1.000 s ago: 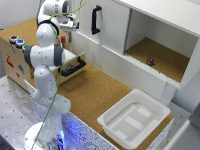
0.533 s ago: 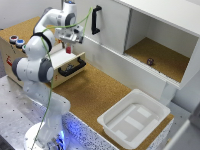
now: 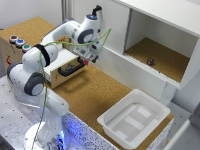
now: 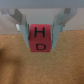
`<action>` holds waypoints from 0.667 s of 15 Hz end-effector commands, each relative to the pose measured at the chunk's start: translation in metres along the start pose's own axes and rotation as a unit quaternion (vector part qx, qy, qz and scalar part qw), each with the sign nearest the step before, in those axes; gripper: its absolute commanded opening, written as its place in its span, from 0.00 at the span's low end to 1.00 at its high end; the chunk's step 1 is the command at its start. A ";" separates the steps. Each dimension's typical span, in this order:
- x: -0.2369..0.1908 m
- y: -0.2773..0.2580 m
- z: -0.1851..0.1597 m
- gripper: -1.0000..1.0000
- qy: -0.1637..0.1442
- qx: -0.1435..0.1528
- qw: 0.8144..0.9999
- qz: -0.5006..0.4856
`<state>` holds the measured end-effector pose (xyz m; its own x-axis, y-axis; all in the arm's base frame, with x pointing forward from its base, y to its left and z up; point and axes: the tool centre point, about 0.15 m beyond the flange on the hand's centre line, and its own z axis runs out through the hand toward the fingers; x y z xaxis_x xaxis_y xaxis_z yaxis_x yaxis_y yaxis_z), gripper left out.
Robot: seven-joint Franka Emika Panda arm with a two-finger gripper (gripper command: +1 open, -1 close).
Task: Place the grasped pink block inside the right cabinet
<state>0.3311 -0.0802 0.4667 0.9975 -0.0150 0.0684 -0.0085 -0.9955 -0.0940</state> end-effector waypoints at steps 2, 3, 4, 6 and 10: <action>0.050 0.125 0.016 0.00 0.019 0.040 0.998 0.032; 0.061 0.137 0.013 0.00 0.029 0.032 0.999 0.027; 0.073 0.146 0.008 0.00 0.045 0.032 0.998 0.023; 0.098 0.160 0.003 0.00 0.062 0.030 0.998 0.002; 0.162 0.171 -0.022 0.00 0.090 0.021 0.994 -0.060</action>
<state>0.4078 -0.2195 0.4538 0.9561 -0.0296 0.2917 -0.0091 -0.9974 -0.0712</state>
